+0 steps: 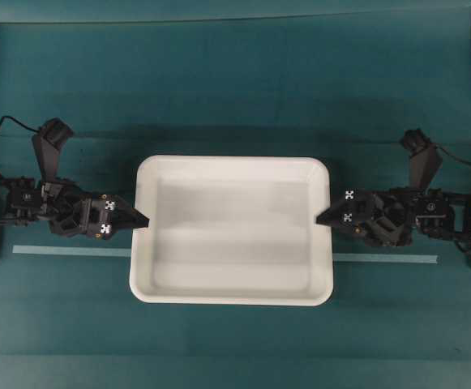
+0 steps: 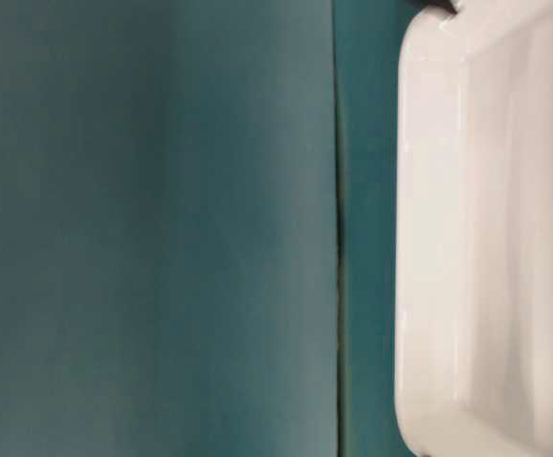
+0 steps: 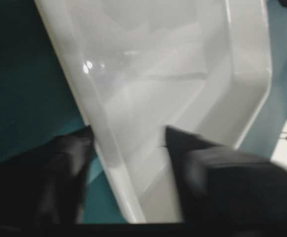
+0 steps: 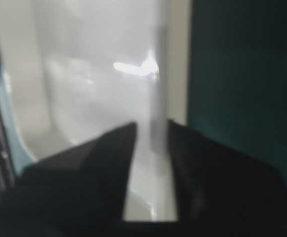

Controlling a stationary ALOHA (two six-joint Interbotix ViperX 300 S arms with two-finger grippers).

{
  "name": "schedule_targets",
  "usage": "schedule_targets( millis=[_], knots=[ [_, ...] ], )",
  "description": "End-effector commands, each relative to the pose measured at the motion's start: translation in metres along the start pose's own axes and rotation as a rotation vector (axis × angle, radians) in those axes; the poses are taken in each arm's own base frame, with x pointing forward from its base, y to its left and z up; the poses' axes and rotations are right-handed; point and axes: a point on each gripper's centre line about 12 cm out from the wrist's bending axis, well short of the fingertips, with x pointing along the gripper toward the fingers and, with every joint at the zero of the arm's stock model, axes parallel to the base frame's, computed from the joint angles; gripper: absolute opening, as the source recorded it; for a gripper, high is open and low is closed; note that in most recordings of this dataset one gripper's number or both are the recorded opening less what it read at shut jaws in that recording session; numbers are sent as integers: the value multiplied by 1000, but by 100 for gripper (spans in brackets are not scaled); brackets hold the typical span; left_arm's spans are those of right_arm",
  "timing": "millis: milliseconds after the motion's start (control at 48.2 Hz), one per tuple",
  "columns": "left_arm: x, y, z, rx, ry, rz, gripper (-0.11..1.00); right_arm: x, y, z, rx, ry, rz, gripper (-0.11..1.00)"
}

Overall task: Lift the white case with both hands.
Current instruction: 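Close both grippers on the left and right tray walls, then lift the gripped tray upward with both grippers together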

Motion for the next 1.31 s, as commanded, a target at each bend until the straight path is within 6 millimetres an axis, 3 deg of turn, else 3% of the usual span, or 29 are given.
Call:
schedule_targets(
  millis=[0,62,187,705,975,1286],
  knots=[
    [3,2,0,2,3,9,48,4,-2,-1,3,1,-20,22],
    [3,2,0,2,5,18,32,4,-4,-1,8,3,-30,11],
    [5,3,-1,1,14,44,9,4,-5,-2,11,7,-48,10],
    [8,1,0,-11,22,73,8,7,2,-4,18,17,-48,10],
    [4,-21,6,-107,19,57,8,-4,32,-5,45,40,19,10],
    [-15,-51,16,-115,5,24,8,-28,49,2,73,64,-2,10]
  ],
)
